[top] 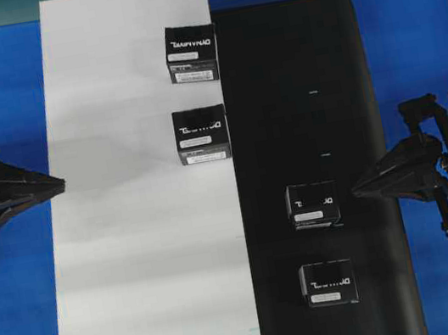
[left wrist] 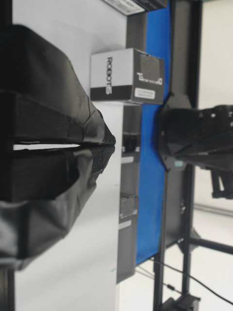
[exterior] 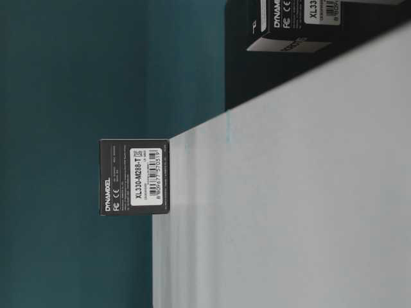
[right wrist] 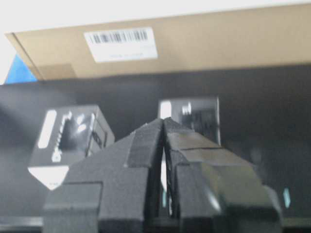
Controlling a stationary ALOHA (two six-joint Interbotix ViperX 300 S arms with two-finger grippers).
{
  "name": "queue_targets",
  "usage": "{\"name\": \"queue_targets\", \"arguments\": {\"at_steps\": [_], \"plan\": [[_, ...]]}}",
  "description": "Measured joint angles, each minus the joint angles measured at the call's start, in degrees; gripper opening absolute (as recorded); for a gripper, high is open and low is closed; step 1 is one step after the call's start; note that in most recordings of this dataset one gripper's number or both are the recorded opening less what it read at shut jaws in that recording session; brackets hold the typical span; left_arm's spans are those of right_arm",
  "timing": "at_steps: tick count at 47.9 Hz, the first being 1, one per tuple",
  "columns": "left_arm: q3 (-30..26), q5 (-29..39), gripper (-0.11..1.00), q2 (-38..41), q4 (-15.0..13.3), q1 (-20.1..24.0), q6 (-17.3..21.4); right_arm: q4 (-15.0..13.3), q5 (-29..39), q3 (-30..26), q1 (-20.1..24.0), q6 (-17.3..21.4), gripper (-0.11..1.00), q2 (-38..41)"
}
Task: Place the box from the black base onto the white base.
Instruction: 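Move the right gripper open toward the upper box on the black base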
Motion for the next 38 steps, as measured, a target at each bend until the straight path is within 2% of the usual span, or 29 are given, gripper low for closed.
{"name": "queue_targets", "arguments": {"at_steps": [14,21,26,34,38], "plan": [[-0.1,0.6,0.00,-1.0,0.1,0.0,0.0,0.0,0.4,1.0,-0.9,0.0,0.09,-0.1],[-0.1,1.5,0.00,-1.5,0.0,0.0,-0.1,0.0,0.8,0.9,-1.1,0.0,0.18,0.0],[-0.2,2.1,0.00,-2.3,0.0,0.0,-0.1,0.0,1.0,0.9,-1.1,0.1,0.35,-0.1],[-0.4,3.3,0.00,-3.5,0.0,0.0,-0.1,0.1,1.1,0.9,-1.1,0.5,0.82,0.0],[-0.4,3.8,0.00,-3.6,0.1,0.0,-0.1,0.2,1.4,0.9,-1.4,0.5,0.97,0.3]]}}
